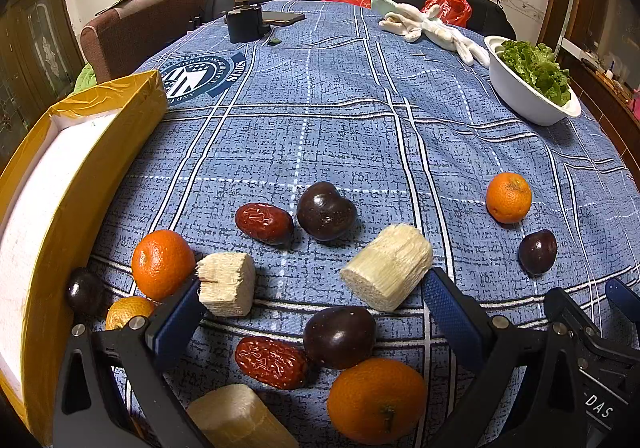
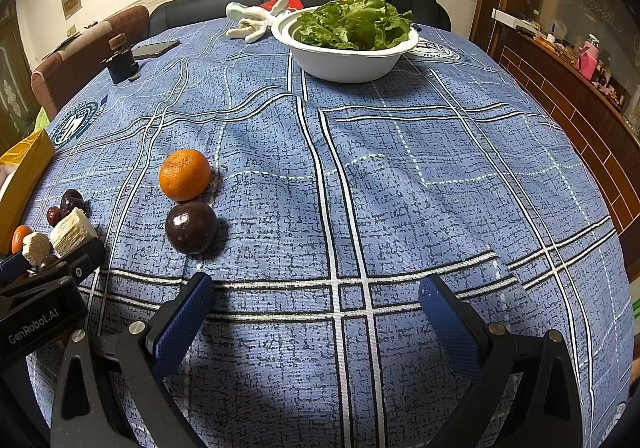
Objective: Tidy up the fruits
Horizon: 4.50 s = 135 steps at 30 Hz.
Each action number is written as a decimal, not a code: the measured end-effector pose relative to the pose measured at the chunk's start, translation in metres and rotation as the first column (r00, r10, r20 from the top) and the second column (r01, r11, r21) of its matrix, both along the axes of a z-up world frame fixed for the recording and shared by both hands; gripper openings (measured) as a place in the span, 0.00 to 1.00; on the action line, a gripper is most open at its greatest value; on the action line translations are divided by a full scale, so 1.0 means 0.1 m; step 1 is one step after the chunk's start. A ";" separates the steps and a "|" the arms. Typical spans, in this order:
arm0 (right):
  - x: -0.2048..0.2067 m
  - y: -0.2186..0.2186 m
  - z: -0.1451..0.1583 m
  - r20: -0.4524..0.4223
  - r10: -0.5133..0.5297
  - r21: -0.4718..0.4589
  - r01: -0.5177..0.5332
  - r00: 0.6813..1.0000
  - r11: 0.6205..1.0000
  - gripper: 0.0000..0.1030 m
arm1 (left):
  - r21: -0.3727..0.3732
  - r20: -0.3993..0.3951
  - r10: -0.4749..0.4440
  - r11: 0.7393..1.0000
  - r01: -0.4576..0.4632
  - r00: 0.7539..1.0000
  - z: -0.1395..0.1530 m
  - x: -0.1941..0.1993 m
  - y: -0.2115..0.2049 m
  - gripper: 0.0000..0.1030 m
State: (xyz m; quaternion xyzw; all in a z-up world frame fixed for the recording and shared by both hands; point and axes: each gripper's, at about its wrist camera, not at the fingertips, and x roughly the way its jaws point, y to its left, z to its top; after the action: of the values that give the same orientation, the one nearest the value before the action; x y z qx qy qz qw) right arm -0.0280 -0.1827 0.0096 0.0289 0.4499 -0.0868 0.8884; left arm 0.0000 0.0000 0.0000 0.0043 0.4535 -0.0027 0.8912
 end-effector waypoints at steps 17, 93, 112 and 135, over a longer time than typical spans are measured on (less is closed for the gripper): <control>0.00 0.00 0.00 0.001 0.000 0.000 0.000 1.000 1.000 1.00 | 0.000 0.000 0.000 1.000 0.000 1.000 0.00 0.00 0.00 1.00; -0.23 1.01 0.40 0.085 0.360 0.344 -0.367 0.929 0.865 0.45 | -0.161 0.209 -0.127 0.974 0.162 0.970 1.22 -1.50 1.51 0.57; -0.01 1.05 0.01 0.076 0.431 0.319 -0.431 0.899 0.844 0.39 | -0.074 0.050 -0.360 0.929 0.363 0.932 0.61 -0.85 0.79 0.60; -0.31 1.34 0.49 0.172 0.457 0.299 -0.489 0.872 0.819 0.39 | -0.142 0.149 -0.191 0.967 0.212 0.970 0.98 -0.97 1.58 0.37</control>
State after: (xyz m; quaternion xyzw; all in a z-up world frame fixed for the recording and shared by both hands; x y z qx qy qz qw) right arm -0.0594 -0.0489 0.0587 0.0701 0.4094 0.2153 0.8838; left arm -0.0967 0.1582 0.0982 -0.0197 0.3882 -0.1287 0.9123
